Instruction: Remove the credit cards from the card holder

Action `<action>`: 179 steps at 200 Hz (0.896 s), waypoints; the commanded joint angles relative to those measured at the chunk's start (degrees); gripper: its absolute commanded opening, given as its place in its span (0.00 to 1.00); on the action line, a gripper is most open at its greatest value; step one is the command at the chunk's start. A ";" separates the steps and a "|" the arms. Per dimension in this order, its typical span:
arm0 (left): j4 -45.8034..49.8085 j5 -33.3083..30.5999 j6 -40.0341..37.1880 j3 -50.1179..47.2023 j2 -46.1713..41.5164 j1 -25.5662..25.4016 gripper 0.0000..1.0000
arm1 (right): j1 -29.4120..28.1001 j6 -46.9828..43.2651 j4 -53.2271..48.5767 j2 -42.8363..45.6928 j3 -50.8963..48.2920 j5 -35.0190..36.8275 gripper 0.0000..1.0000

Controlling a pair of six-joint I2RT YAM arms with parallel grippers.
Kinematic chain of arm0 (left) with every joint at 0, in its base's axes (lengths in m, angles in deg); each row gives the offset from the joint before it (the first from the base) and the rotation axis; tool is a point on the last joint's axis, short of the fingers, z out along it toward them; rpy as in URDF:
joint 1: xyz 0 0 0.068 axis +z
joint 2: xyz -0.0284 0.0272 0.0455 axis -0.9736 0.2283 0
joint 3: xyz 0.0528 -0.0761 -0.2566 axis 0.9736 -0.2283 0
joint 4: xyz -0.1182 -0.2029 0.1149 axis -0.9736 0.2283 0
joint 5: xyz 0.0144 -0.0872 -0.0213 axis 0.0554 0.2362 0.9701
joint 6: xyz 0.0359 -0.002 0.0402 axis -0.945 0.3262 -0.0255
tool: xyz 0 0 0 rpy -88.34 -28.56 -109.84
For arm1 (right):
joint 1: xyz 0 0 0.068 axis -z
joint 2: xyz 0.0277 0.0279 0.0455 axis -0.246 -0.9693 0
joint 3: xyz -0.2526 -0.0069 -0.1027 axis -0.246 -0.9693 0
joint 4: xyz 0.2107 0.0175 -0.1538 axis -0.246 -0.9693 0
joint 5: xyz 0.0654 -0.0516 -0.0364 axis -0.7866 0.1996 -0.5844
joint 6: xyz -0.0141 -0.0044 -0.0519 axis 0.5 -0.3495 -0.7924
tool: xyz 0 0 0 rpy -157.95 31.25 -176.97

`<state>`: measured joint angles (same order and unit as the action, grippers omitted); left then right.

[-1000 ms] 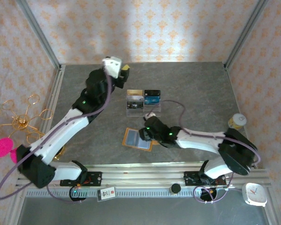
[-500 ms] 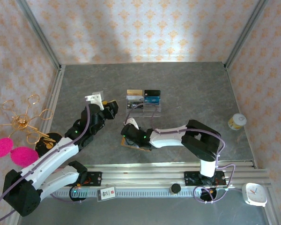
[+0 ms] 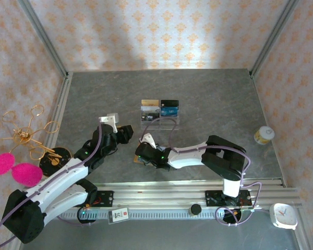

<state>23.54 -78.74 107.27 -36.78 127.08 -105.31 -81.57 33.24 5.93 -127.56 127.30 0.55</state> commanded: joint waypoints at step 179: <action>-12.16 11.31 10.11 -10.14 16.14 -10.83 0.00 | 5.21 7.83 10.78 15.11 -13.11 -11.87 0.00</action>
<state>11.67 -67.81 116.08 -47.44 142.25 -115.83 -76.65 39.16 15.42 -113.88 114.05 -12.50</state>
